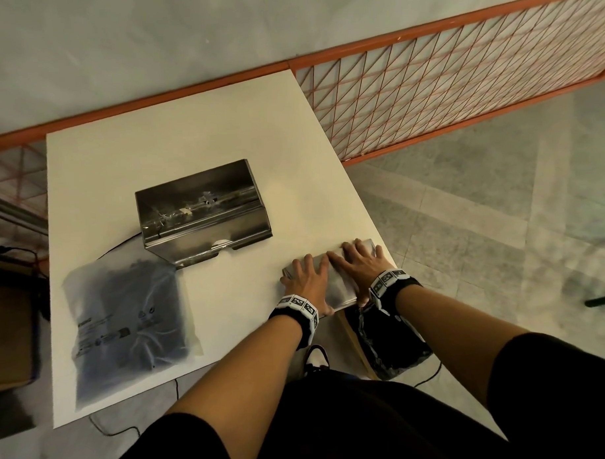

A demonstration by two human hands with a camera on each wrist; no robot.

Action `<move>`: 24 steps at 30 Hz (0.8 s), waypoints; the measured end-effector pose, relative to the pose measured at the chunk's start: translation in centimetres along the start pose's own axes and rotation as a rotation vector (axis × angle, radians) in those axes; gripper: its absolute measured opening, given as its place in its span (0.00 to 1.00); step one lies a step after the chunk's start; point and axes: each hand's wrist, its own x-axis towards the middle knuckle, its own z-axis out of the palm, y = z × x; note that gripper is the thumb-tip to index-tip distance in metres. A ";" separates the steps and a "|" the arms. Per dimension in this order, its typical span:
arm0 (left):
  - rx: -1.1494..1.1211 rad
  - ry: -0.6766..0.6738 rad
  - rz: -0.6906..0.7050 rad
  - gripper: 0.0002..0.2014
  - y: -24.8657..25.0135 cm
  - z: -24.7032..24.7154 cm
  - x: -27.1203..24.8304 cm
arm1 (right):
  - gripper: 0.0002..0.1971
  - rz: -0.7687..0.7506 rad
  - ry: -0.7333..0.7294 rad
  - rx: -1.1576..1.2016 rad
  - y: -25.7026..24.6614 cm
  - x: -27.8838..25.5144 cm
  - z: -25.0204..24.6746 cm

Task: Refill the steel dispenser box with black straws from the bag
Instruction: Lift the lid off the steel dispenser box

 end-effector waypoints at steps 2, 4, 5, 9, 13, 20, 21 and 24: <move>0.000 -0.003 -0.002 0.66 0.0 0.0 0.1 | 0.78 0.005 -0.007 -0.003 0.0 0.1 0.0; 0.004 0.001 -0.002 0.66 0.1 0.1 0.1 | 0.78 0.007 -0.012 -0.003 0.1 0.1 -0.1; 0.007 0.004 -0.002 0.66 0.2 0.1 0.1 | 0.77 0.006 -0.013 -0.002 0.1 0.0 -0.1; 0.023 0.031 0.004 0.66 0.3 0.4 0.1 | 0.77 0.000 -0.019 0.013 0.5 0.0 -0.2; 0.030 0.036 0.010 0.66 0.5 0.3 0.2 | 0.77 0.008 -0.024 0.021 0.7 0.1 -0.1; 0.019 0.013 0.010 0.65 0.5 0.0 0.3 | 0.77 0.007 -0.016 -0.003 0.7 0.1 -0.2; 0.017 0.011 0.010 0.65 0.5 -0.1 0.2 | 0.77 0.005 -0.016 -0.007 0.7 0.1 -0.2; 0.012 0.004 0.012 0.64 0.4 -0.3 0.1 | 0.77 0.015 -0.033 -0.002 0.5 0.1 -0.5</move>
